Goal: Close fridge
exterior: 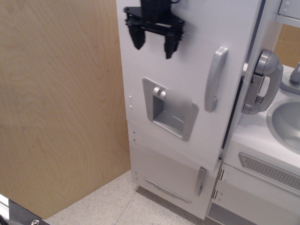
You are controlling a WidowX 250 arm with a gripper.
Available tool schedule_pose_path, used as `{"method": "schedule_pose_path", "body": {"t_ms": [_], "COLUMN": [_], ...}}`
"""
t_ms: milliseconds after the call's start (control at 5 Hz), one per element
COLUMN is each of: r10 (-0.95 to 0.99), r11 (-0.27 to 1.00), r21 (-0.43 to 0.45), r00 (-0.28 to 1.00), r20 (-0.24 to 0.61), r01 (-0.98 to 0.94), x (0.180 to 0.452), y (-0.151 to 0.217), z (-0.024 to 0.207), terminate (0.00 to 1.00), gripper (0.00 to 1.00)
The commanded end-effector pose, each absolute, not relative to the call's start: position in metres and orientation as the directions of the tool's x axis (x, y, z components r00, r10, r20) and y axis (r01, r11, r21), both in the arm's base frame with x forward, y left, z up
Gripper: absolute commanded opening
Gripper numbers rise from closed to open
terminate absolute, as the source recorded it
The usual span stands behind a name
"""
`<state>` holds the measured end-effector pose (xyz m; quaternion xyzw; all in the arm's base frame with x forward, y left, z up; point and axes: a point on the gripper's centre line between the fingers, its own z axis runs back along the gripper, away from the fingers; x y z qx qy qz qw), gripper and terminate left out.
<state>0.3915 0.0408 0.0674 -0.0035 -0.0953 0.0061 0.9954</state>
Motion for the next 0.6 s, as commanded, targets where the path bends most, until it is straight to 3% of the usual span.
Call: {"method": "schedule_pose_path", "body": {"t_ms": [0,400], "r10": [0.019,0.054], "r11": [1.000,0.998], "r21": [-0.020,-0.053], "r00": [0.943,0.903], "r20": [0.332,0.427], "r01": [-0.014,-0.034], "x": [0.4062,0.4043], "y": [0.0402,0.0452], "z": [0.0964,0.0969], "terminate": [0.00,0.00], "gripper": [1.00,1.00]}}
